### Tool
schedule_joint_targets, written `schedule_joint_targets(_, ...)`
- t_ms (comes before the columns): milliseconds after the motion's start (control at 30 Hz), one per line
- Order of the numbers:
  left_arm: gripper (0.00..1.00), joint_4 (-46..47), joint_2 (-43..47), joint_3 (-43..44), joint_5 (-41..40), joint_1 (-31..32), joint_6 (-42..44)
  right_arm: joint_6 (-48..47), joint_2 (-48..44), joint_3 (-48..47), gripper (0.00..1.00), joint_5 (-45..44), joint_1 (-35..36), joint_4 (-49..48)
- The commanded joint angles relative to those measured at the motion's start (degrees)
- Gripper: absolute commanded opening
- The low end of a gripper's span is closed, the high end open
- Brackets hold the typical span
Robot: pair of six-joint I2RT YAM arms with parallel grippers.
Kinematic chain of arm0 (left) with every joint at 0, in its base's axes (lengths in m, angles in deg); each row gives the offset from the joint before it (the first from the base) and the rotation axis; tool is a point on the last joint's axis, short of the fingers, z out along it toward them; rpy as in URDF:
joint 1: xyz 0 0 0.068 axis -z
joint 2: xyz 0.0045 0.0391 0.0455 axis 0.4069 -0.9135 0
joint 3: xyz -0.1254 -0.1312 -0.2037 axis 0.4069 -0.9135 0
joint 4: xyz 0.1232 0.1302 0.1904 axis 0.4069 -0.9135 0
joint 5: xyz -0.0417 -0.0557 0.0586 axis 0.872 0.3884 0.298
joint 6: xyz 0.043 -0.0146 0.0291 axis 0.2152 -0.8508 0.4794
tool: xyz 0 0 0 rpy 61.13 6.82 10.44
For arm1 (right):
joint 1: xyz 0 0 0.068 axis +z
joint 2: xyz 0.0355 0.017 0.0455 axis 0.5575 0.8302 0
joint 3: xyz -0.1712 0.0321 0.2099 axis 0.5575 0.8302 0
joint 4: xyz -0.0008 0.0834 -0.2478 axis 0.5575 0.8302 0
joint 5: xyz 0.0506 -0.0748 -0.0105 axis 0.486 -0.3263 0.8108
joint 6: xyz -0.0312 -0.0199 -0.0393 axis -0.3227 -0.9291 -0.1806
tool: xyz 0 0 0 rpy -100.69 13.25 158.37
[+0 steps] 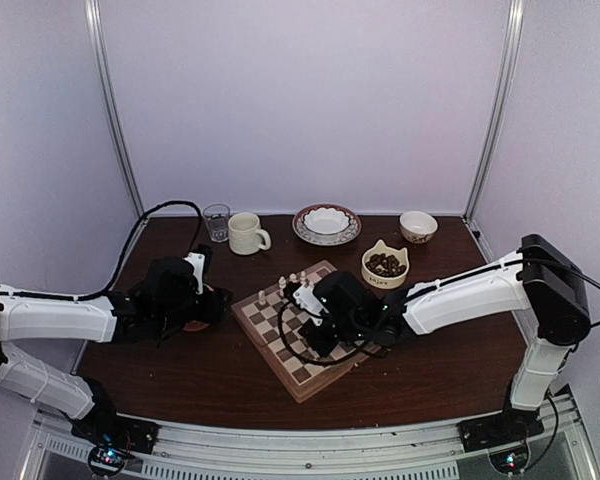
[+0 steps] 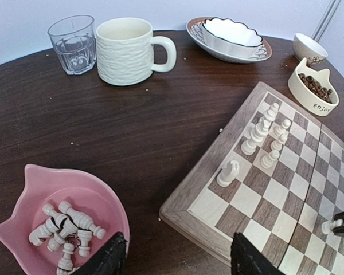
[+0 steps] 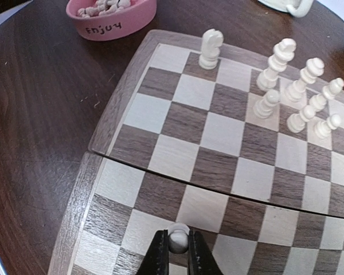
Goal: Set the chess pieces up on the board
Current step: Pick up the pawn from the chessboard.
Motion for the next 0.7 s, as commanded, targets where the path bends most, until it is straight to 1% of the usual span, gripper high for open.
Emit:
schedule_joint_targets(0, 0.63, 0.67, 0.78, 0.79, -1.12, -0.07, -0.69, 1.08, -4.17, 1.35, 0.06, -5.33, -2.12, -2.12)
schedule_joint_targets(167, 0.63, -1.19, 0.0, 1.73, -2.76, -0.06, -1.31, 3.32, -5.56, 0.27, 0.04, -7.46, -6.74, -1.12)
schedule_joint_targets(300, 0.63, -1.94, -0.64, 2.25, -3.49, -0.11, -1.61, 5.52, -5.52, -0.79, 0.04, -7.22, -11.26, -0.14)
schedule_joint_targets(433, 0.63, -2.37, -1.08, 2.45, -4.0, -0.06, -1.74, 7.07, -2.52, -3.49, 0.04, -6.08, -13.96, -0.54)
schedule_joint_targets(667, 0.63, -4.27, -2.26, 3.63, -5.62, -0.06, -1.9, 5.34, 5.25, -10.02, 0.04, -6.46, -15.62, -0.55)
